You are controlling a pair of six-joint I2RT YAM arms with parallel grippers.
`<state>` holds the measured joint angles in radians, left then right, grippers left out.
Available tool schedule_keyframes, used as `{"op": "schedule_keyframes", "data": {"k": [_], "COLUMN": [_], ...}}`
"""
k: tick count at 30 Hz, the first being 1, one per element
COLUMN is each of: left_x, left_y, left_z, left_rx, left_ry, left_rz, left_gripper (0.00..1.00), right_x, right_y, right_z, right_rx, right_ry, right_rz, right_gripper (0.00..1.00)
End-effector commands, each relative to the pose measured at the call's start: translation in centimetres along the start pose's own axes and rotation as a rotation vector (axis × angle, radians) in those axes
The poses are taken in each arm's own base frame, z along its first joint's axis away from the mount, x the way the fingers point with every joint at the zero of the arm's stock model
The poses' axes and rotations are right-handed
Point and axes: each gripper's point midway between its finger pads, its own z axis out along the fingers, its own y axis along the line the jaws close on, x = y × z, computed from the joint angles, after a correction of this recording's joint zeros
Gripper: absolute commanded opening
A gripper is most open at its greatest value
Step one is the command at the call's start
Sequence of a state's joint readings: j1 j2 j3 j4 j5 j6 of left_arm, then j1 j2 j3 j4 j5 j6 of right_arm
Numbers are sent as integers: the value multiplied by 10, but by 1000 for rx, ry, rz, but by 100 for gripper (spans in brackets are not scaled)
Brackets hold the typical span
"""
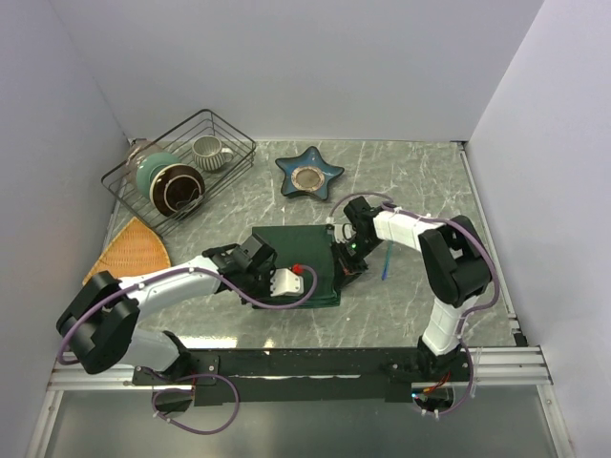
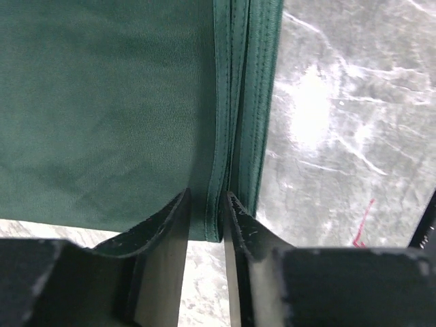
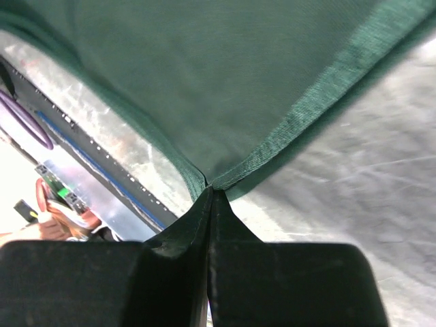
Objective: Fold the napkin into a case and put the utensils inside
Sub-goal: Smooth out the square-folded napkin at the center of the board.
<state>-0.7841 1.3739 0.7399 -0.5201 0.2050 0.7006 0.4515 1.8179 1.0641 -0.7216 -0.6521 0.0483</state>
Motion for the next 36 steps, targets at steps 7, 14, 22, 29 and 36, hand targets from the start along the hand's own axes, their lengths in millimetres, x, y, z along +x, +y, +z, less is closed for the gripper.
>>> {"op": "schedule_keyframes", "data": {"k": [7,14,22,29,36], "left_x": [-9,-4,11,14,-12], "left_y": [-10,-19,-31,-41,-26], "left_z": [-17,-7,4,9,-16], "left_rx": [19,60,120,177,115], "left_ry": [-45,-23,33,52,-15], "left_rz": [29,29,26,19,-41], "left_gripper": [23,17,14,15,63], "right_x": [7,6,7,9,4], "right_y": [12,0,-7,-12,3], "right_z": [-11,2,8,10,-17], "right_rx": [21,44,56,79,77], "right_ry": [-11,36,59,73,37], "right_rz": [-84,-52,-35,-25,-92], "right_gripper": [0,0,0,0,30]}}
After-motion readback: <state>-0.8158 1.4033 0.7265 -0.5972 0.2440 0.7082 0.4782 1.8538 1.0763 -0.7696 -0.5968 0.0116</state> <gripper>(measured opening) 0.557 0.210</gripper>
